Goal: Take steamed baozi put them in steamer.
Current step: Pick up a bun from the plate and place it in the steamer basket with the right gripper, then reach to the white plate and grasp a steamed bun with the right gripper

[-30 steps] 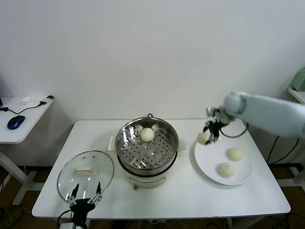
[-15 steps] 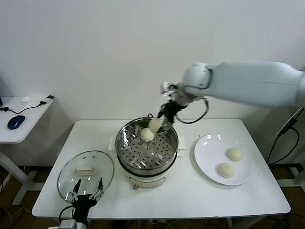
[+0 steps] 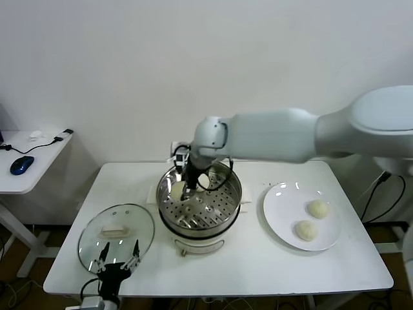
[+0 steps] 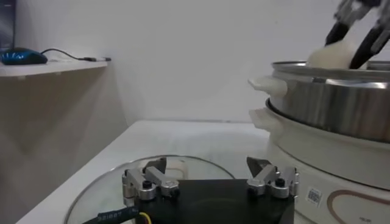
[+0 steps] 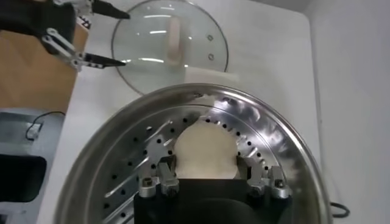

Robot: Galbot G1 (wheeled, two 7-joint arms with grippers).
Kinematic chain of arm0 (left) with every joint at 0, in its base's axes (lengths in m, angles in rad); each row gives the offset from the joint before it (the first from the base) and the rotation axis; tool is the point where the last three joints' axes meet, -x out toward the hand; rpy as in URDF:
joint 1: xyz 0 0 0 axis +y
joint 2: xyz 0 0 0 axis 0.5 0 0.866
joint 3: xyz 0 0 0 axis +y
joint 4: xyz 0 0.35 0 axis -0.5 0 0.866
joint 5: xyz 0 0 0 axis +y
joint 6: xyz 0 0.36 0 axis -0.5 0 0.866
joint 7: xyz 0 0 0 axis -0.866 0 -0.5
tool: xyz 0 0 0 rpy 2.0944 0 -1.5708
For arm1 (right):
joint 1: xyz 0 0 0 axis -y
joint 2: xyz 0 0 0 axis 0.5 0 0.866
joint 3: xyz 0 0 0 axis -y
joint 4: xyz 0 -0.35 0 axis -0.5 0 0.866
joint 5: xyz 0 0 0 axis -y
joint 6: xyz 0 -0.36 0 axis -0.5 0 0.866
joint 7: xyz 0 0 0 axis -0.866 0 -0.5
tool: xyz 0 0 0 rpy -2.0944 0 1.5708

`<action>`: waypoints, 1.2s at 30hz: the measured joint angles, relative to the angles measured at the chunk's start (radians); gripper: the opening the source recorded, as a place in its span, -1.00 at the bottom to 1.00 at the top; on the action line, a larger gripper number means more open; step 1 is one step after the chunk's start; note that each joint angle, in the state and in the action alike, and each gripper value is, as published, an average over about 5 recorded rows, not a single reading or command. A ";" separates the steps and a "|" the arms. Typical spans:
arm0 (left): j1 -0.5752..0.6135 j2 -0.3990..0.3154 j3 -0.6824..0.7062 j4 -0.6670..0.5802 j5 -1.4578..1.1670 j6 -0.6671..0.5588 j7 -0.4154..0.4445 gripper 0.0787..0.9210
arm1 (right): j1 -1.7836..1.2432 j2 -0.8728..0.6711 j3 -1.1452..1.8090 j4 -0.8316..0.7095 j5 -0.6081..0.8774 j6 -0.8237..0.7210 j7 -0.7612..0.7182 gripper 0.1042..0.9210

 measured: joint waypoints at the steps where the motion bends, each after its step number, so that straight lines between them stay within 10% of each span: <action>1: 0.000 0.000 0.000 0.000 0.000 0.000 0.000 0.77 | -0.011 0.008 0.001 -0.011 -0.004 -0.002 0.002 0.36; 19: 0.005 0.002 -0.004 -0.020 -0.010 0.008 0.000 0.77 | 0.033 0.000 -0.018 -0.046 -0.070 0.074 -0.110 0.76; 36: 0.003 0.003 -0.009 -0.039 -0.015 0.009 0.003 0.77 | 0.254 -0.509 -0.201 0.094 -0.346 0.292 -0.392 0.76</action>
